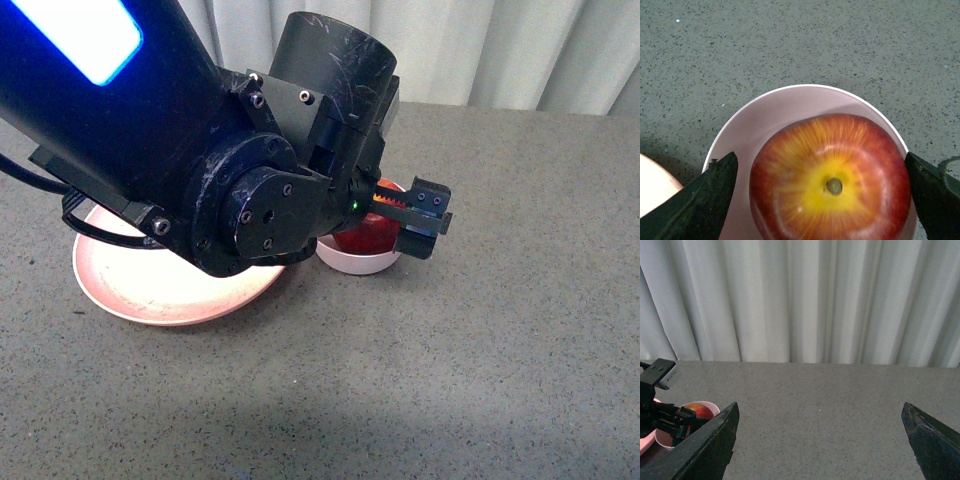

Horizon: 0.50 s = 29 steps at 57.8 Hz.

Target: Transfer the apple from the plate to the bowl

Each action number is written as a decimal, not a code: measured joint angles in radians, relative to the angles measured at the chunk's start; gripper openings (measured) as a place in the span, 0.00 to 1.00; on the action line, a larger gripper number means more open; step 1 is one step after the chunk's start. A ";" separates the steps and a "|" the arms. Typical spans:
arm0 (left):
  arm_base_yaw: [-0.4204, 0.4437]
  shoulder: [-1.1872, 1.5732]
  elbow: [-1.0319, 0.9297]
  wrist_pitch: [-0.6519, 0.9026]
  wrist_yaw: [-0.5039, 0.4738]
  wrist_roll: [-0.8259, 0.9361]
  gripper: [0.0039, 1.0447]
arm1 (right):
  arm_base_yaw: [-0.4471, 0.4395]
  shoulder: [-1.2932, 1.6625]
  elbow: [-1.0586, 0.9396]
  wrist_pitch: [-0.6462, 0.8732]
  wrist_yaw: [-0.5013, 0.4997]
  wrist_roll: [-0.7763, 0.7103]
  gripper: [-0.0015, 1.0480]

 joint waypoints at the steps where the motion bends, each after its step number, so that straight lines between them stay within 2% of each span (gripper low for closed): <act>1: 0.001 -0.002 -0.002 0.000 0.001 0.000 0.93 | 0.000 0.000 0.000 0.000 0.000 0.000 0.91; 10: 0.015 -0.083 -0.104 0.085 0.016 0.000 0.94 | 0.000 0.000 0.000 0.000 0.000 0.000 0.91; 22: 0.063 -0.261 -0.286 0.243 -0.024 -0.003 0.94 | 0.000 0.000 0.000 0.000 0.000 0.000 0.91; 29: 0.095 -0.344 -0.393 0.280 -0.064 -0.005 0.94 | 0.000 0.000 0.000 0.000 0.000 0.000 0.91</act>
